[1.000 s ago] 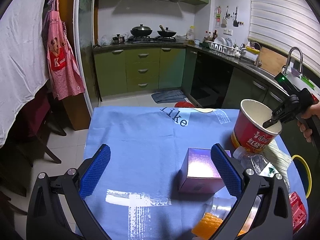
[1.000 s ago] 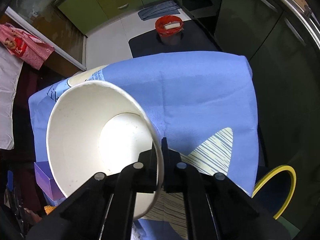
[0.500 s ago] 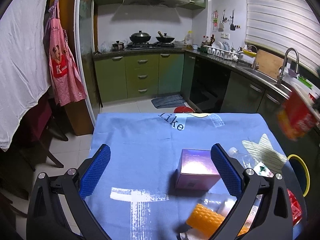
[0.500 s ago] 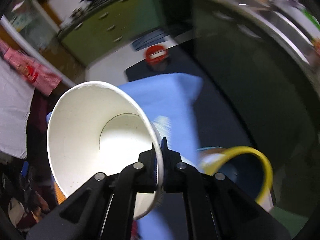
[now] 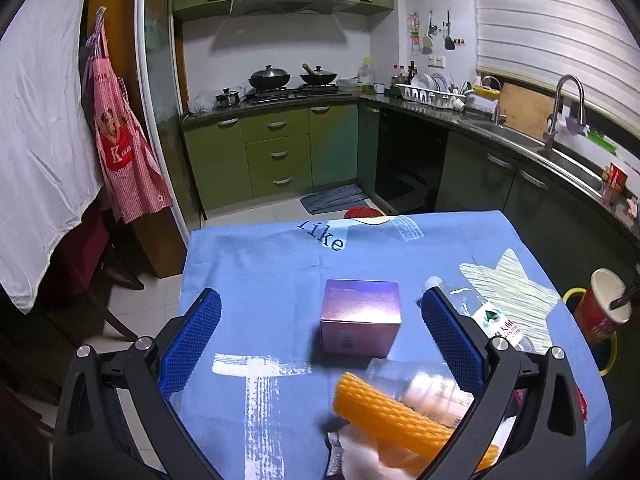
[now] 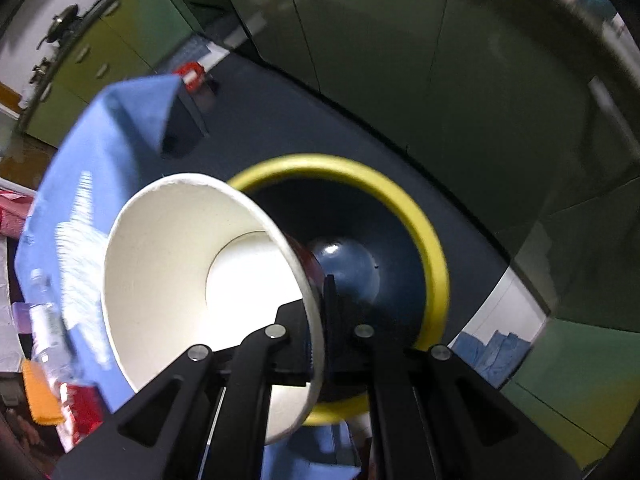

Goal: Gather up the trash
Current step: 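Carry the cup over the yellow-rimmed bin and open the right tool, then grasp the purple box with the left tool and lift it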

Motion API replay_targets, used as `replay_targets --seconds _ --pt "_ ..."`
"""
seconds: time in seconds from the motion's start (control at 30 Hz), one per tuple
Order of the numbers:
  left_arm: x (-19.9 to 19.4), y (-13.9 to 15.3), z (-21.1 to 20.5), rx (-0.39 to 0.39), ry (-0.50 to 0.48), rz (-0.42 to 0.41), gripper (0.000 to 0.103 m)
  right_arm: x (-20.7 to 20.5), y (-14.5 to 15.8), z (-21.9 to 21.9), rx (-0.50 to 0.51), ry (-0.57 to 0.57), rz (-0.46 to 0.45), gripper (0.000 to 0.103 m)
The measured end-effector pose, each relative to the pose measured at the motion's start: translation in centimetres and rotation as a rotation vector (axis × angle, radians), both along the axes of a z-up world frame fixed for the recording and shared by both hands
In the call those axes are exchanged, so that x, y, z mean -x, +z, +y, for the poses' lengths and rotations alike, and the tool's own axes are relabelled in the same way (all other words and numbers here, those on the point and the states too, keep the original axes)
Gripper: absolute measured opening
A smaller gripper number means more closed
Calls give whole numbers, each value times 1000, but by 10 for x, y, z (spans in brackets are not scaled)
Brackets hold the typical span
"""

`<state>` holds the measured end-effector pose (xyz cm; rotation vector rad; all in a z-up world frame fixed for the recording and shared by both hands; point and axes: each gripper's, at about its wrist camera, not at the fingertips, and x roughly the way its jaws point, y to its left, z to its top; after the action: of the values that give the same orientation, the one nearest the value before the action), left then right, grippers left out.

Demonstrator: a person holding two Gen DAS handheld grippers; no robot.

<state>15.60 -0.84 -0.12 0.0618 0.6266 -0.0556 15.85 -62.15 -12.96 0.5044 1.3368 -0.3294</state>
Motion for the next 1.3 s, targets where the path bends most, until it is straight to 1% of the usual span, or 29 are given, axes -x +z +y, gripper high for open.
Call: replay_targets --seconds 0.13,0.2,0.23,0.27,0.3,0.33,0.4,0.47,0.53,0.6,0.7,0.73,0.77,0.8,0.9,0.93,0.97,1.03,1.1,1.13,1.3 --pt "5 3 -8 -13 -1 11 99 -4 -39 -6 -4 -9 28 5" --pt "5 4 -11 -14 -3 19 99 -4 -55 -10 -11 -14 37 9" --pt "5 4 -12 -18 -3 23 99 2 -59 -13 -13 -13 41 13" --pt "3 3 -13 -22 -3 26 99 -3 -66 -12 -18 -12 44 18" --pt "2 3 -14 -26 -4 29 99 -3 -72 -12 -21 -11 49 20" --pt "1 2 -16 -29 -5 31 99 -6 -76 -10 -17 -8 54 24" --pt "-1 1 -19 -32 -10 38 99 -8 -82 -8 -20 -5 60 26" --pt "-2 -1 -22 -37 -17 41 99 -4 -81 -6 -2 -3 62 26" --pt "-1 -1 -26 -41 -25 42 99 -1 -74 -5 29 4 52 26" --pt "-1 -2 -27 -41 -30 40 99 2 -59 -2 29 5 19 26" --pt "0 -2 -26 -43 -28 42 99 10 -29 6 8 8 -65 29" --pt "0 -3 -25 -43 -28 46 99 20 -11 12 -11 18 -120 32" --pt "-2 -4 -24 -42 -30 57 99 27 0 17 -18 30 -155 34" --pt "-4 -5 -22 -40 -33 68 99 37 14 24 -18 48 -198 35" --pt "-14 -10 -18 -46 -45 101 99 66 47 45 -1 100 -288 39" --pt "-19 -11 -19 -62 -47 109 99 64 53 54 -2 109 -306 40" --pt "-23 -13 -19 -71 -50 115 99 71 60 62 -2 124 -329 41" --pt "-32 -17 -20 -73 -65 134 99 79 69 71 -3 141 -356 43" --pt "-47 -24 -20 -60 -66 174 99 85 73 76 -7 156 -367 44" --pt "-52 -27 -21 -58 -65 185 99 76 69 81 -11 161 -367 44" --pt "-81 -39 -35 -89 -72 227 99 66 57 97 -31 190 -355 44"
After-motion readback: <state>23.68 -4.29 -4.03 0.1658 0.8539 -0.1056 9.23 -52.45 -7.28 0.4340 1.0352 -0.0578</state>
